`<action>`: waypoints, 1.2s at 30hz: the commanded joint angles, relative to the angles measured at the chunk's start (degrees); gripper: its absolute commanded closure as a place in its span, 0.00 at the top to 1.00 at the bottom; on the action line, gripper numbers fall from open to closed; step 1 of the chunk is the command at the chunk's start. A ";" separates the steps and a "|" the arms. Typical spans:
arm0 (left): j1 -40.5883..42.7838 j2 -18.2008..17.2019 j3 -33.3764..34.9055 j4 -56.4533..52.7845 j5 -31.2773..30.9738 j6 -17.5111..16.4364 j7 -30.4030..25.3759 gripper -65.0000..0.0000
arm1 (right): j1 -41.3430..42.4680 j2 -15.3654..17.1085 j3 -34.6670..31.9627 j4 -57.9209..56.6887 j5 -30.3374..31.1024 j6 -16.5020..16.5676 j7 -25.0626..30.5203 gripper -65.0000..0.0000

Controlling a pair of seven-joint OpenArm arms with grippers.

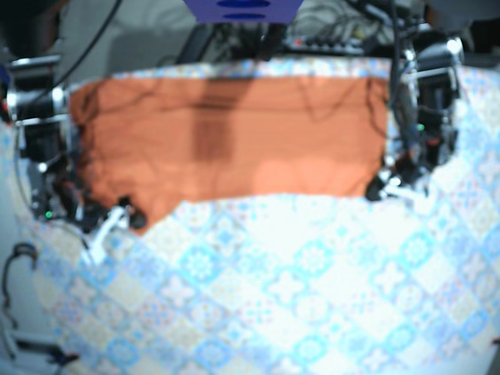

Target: Fold the T-shirt properly

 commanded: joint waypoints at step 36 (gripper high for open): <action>0.26 -0.82 -0.15 -0.17 0.90 1.21 0.68 0.00 | -1.05 0.92 0.08 -0.14 -3.99 0.60 4.84 0.72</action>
